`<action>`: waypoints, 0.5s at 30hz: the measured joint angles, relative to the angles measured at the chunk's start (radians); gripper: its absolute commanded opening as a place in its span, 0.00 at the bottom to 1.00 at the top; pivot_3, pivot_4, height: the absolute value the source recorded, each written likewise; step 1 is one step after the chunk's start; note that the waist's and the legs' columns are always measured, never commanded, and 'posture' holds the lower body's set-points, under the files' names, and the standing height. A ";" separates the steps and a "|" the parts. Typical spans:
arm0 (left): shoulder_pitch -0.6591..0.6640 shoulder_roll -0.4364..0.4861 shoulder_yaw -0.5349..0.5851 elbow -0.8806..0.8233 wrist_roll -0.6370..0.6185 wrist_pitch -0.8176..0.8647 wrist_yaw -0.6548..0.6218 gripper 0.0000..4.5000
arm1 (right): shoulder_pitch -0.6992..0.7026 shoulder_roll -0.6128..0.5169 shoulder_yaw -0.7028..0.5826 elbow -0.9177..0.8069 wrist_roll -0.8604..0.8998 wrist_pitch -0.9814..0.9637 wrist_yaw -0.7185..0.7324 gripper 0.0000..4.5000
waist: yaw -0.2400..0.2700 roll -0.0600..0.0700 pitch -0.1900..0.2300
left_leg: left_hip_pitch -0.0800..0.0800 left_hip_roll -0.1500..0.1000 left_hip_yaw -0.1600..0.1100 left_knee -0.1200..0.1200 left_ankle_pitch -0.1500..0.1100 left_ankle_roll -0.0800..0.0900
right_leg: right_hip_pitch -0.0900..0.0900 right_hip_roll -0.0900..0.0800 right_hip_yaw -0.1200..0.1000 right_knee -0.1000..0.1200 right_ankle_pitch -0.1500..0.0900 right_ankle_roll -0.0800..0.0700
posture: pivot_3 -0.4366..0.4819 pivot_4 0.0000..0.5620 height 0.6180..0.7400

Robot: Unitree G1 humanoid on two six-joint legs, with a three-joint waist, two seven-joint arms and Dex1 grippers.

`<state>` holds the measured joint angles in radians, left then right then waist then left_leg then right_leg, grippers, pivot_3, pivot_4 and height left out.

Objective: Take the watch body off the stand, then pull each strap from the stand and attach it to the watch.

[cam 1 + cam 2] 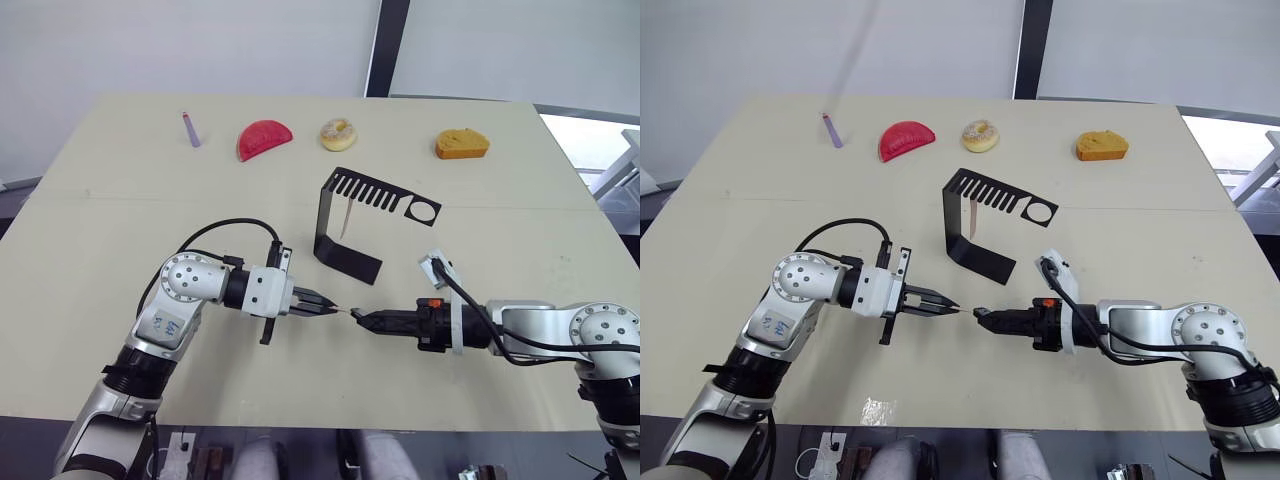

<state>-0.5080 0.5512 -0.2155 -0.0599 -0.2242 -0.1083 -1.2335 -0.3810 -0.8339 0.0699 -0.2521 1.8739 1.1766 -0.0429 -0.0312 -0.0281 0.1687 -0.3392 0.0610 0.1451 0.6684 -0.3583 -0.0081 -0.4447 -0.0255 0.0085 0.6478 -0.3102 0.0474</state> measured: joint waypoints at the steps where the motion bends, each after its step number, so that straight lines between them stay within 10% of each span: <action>1: 0.000 0.000 0.000 0.002 0.000 0.000 0.000 0.00 | 0.000 -0.006 0.000 0.000 0.000 0.000 0.000 0.33 | 0.000 0.000 0.000 | 0.000 0.000 0.000 0.000 0.000 0.000 | 0.000 0.000 0.000 0.000 0.000 0.000 | 0.48 0.27 0.98; 15: 0.000 -0.001 -0.001 0.029 0.011 -0.011 0.000 0.00 | 0.000 -0.013 0.000 0.000 0.019 -0.019 0.000 0.33 | 0.000 0.000 0.000 | 0.000 0.000 0.000 0.000 0.000 0.000 | 0.000 0.000 0.000 0.000 0.000 0.000 | 0.48 0.27 0.98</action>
<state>-0.5080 0.5502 -0.2160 -0.0307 -0.2131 -0.1192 -1.2337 -0.3810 -0.8467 0.0703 -0.2523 1.8925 1.1574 -0.0430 -0.0311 -0.0281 0.1687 -0.3393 0.0611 0.1450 0.6685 -0.3583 -0.0080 -0.4447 -0.0255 0.0085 0.6477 -0.3101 0.0474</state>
